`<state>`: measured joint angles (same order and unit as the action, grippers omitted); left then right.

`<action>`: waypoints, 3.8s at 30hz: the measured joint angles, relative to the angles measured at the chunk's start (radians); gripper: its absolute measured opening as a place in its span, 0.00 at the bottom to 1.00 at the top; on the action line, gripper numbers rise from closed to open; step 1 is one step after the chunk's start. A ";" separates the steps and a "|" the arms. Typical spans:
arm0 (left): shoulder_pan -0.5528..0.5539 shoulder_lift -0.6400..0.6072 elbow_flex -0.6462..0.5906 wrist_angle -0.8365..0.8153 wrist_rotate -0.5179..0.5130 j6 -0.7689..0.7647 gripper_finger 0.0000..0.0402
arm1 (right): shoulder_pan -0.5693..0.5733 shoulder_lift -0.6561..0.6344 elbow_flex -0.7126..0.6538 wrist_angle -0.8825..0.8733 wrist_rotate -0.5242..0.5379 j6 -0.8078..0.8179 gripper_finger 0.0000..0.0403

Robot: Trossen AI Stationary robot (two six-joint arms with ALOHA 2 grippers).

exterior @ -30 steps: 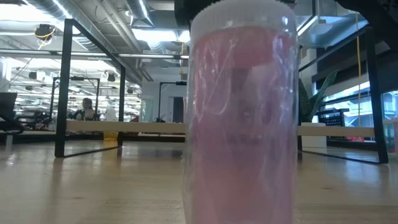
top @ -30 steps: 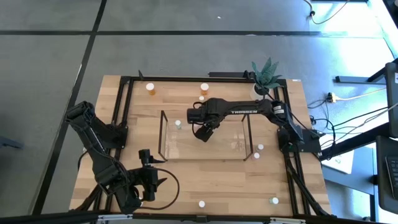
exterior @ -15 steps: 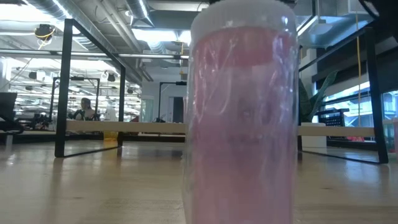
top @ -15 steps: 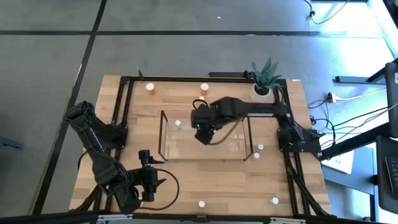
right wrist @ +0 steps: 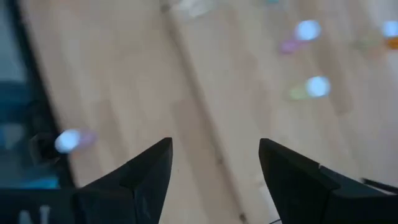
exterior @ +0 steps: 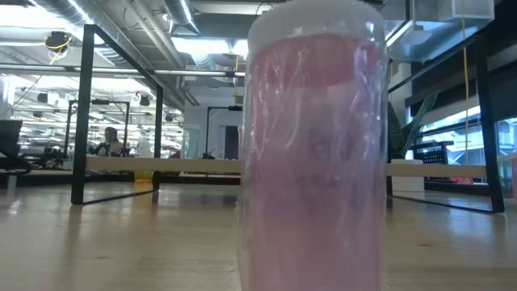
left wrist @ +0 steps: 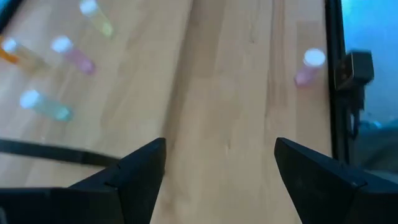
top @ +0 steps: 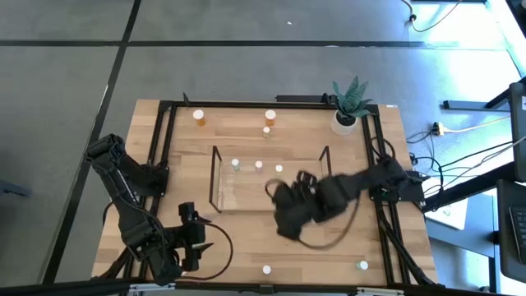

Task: Pick and place medicine bottles onto shelf by color
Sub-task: Put the bottom orange pill bottle on the shelf

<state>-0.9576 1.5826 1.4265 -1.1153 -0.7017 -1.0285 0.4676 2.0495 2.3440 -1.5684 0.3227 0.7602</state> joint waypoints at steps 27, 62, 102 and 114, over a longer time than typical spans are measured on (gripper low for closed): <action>-0.216 0.097 0.000 0.008 0.361 0.021 0.73 | 0.184 0.003 -0.001 0.136 0.054 -0.063 0.60; -0.203 0.262 0.000 0.081 0.407 0.036 0.73 | 0.183 0.004 -0.002 0.139 0.105 -0.085 0.60; -0.201 0.354 -0.001 0.070 0.375 0.035 0.73 | 0.183 0.004 -0.002 0.158 0.105 -0.088 0.60; -0.202 0.354 -0.001 0.070 0.363 0.010 0.73 | 0.183 0.004 -0.002 0.158 0.105 -0.088 0.60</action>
<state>-1.1595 1.9366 1.4258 -1.0458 -0.3386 -1.0184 0.6510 2.0533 2.3425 -1.4101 0.4274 0.6724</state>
